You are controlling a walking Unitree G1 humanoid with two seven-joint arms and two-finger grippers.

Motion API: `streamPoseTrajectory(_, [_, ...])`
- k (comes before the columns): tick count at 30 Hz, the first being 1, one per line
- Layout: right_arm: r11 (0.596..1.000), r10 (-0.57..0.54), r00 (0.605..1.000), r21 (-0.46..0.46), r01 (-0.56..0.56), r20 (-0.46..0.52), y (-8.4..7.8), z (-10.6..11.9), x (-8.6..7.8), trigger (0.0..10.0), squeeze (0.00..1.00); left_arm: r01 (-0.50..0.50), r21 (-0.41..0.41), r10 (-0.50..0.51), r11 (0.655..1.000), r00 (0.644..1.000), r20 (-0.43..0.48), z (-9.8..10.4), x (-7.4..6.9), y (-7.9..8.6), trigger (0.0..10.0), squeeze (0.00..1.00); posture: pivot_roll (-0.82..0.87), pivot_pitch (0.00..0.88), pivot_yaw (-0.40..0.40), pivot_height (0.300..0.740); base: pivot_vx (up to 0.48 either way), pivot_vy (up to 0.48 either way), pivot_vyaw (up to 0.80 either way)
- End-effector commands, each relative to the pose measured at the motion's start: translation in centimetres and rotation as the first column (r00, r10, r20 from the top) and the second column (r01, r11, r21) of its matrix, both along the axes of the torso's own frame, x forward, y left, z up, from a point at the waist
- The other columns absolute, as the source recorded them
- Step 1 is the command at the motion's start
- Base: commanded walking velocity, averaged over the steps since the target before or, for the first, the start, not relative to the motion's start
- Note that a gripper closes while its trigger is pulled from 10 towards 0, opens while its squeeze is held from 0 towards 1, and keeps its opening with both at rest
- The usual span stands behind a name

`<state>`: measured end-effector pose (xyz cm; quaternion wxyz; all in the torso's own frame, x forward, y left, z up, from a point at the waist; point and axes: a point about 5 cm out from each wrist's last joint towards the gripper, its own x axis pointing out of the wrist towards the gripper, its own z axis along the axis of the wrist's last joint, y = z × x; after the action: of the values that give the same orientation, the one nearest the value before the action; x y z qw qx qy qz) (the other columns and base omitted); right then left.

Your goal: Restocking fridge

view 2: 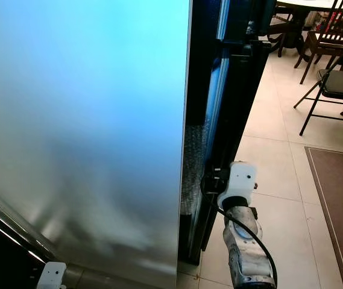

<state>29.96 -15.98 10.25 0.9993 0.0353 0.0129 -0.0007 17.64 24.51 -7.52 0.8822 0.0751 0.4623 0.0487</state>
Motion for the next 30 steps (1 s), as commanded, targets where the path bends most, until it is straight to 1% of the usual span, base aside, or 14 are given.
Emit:
streamPoseTrajectory(1, [1.000, 0.006, 1.000, -0.002, -0.006, 0.005, -0.1, 0.1, 0.3, 10.0, 0.00, -0.014, -0.008, 0.014, 1.000, 1.000, -0.015, -0.2, -0.4, 0.0, 10.0, 0.00, -0.07, 0.000, -0.002, 0.740, 0.000, 0.000, 0.00])
streamPoseTrajectory(10, [1.000, -0.002, 1.000, -0.010, 0.002, 0.025, -0.5, 0.6, 0.8, 10.0, 0.00, -0.022, -0.014, 0.022, 1.000, 1.000, -0.011, -0.2, -0.3, -0.1, 10.0, 0.00, -0.06, 0.000, -0.004, 0.740, 0.000, 0.000, 0.00])
streamPoseTrajectory(18, [0.999, -0.045, 0.999, -0.022, 0.046, 0.031, -1.4, 0.6, 0.6, 10.0, 0.00, -0.021, -0.016, 0.020, 1.000, 1.000, -0.012, -0.2, -0.3, -0.1, 10.0, 0.00, -0.07, 0.000, -0.002, 0.740, 0.000, 0.000, 0.00])
streamPoseTrajectory(21, [0.997, -0.074, 0.997, -0.024, 0.075, 0.039, -1.8, 0.7, 0.5, 10.0, 0.00, -0.021, -0.016, 0.020, 1.000, 1.000, -0.012, -0.2, -0.3, -0.1, 10.0, 0.00, -0.07, 0.000, -0.002, 0.740, 0.000, 0.000, 0.00])
streamPoseTrajectory(23, [0.989, -0.141, 0.989, -0.034, 0.143, 0.047, -2.9, 0.7, 0.1, 10.0, 0.00, -0.019, -0.016, 0.019, 1.000, 1.000, -0.012, -0.2, -0.3, -0.1, 10.0, 0.00, -0.08, 0.000, -0.002, 0.740, 0.000, 0.000, 0.00])
streamPoseTrajectory(24, [0.989, -0.141, 0.989, -0.034, 0.143, 0.047, -2.9, 0.7, 0.1, 10.0, 0.00, -0.019, -0.016, 0.019, 1.000, 1.000, -0.012, -0.2, -0.3, -0.1, 10.0, 0.00, -0.08, 0.000, -0.002, 0.740, 0.000, 0.000, 0.00])
streamPoseTrajectory(30, [0.977, -0.205, 0.979, -0.060, 0.205, 0.019, -4.5, 0.1, -0.6, 10.0, 0.00, -0.015, -0.017, 0.014, 1.000, 1.000, -0.015, -0.2, -0.4, -0.2, 10.0, 0.00, -0.08, 0.000, -0.002, 0.740, 0.000, 0.000, 0.00])
